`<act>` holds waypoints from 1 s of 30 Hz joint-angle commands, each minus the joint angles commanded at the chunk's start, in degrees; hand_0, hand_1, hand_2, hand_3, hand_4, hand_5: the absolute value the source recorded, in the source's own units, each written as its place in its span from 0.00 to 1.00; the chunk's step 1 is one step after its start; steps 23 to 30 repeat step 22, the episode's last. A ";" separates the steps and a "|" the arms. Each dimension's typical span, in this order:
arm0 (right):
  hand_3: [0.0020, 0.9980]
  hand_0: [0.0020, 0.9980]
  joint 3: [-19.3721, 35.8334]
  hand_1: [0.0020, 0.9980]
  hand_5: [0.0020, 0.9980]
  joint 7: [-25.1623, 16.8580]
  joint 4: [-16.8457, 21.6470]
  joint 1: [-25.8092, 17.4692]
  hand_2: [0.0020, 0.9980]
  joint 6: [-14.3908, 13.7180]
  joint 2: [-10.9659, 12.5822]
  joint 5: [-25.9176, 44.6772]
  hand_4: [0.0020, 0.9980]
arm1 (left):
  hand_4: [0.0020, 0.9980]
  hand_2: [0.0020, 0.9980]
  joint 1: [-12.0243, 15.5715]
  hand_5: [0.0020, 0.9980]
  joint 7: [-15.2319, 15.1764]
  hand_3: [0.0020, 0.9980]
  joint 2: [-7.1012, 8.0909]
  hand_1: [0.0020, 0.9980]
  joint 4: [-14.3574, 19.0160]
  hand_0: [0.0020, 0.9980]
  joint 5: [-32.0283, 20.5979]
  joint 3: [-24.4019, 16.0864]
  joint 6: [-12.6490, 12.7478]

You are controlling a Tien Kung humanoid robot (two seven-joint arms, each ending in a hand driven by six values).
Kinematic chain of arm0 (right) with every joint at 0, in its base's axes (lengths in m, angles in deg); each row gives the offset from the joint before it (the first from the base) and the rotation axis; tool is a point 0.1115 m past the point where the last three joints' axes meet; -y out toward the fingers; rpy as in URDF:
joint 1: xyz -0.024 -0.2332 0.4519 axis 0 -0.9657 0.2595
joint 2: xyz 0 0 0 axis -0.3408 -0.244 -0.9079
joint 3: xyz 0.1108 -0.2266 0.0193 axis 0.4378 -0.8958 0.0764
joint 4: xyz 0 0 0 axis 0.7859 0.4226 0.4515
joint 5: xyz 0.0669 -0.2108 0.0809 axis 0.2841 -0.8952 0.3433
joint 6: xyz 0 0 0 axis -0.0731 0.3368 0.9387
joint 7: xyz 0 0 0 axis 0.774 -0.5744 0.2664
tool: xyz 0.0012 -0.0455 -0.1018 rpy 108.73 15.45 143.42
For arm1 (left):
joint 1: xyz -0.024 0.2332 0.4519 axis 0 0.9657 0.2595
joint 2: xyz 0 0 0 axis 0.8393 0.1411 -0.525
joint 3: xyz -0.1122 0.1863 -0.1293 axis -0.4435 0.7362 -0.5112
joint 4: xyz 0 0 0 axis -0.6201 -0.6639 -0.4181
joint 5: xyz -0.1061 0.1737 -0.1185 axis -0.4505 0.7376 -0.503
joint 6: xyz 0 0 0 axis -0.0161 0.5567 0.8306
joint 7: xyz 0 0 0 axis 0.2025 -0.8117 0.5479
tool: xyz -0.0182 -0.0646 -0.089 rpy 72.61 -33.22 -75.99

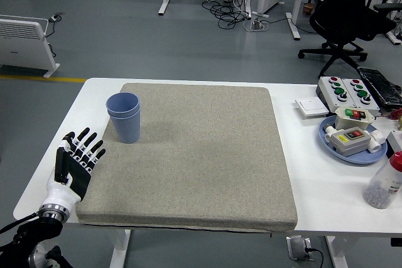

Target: Push cup pick cup insert cup

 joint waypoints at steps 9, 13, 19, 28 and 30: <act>0.62 0.71 -0.01 0.61 0.54 -0.01 0.02 -0.06 0.69 -0.06 -0.08 0.18 0.19 | 0.54 0.92 -0.09 1.00 -0.56 0.89 -0.01 0.89 -0.25 0.88 1.42 0.44 0.11; 0.62 0.71 0.03 0.61 0.54 0.02 0.02 -0.14 0.69 -0.06 -0.09 0.13 0.19 | 0.54 0.92 -0.06 1.00 -0.46 0.89 0.02 0.89 -0.30 0.88 1.69 0.53 -0.05; 0.62 0.71 0.20 0.61 0.54 0.11 0.04 -0.38 0.69 -0.04 -0.08 -0.11 0.19 | 0.55 0.92 0.10 1.00 -0.41 0.89 -0.01 0.89 -0.38 0.88 2.03 0.57 -0.20; 0.62 0.71 0.31 0.61 0.54 0.15 0.04 -0.50 0.69 -0.04 -0.08 -0.29 0.19 | 0.55 0.92 0.14 1.00 -0.40 0.89 -0.02 0.89 -0.42 0.88 2.12 0.64 -0.23; 0.62 0.71 0.31 0.61 0.54 0.15 0.04 -0.50 0.69 -0.04 -0.08 -0.29 0.19 | 0.55 0.92 0.14 1.00 -0.40 0.89 -0.02 0.89 -0.42 0.88 2.12 0.64 -0.23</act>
